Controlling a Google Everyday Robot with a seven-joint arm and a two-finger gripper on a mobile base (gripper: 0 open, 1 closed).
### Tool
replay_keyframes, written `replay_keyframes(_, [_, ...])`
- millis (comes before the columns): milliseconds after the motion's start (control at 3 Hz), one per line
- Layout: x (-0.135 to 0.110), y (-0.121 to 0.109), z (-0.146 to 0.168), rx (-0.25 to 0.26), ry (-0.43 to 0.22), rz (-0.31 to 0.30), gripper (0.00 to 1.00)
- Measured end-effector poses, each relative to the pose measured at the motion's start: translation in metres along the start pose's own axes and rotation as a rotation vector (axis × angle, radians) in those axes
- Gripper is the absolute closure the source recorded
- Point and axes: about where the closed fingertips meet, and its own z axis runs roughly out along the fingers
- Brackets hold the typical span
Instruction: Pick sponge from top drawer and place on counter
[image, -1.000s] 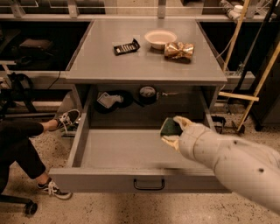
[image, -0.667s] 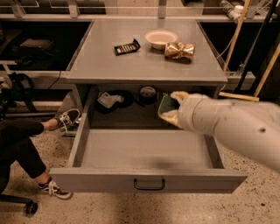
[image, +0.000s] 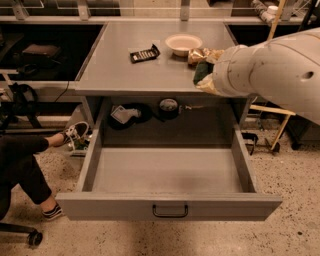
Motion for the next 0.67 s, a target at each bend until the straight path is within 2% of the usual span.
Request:
replay_keyframes(333, [-0.001, 0.0, 0.0, 0.0, -0.001, -0.001, 1.0])
replay_keyframes(667, [-0.007, -0.023, 0.003, -0.008, -0.012, -0.041, 1.0])
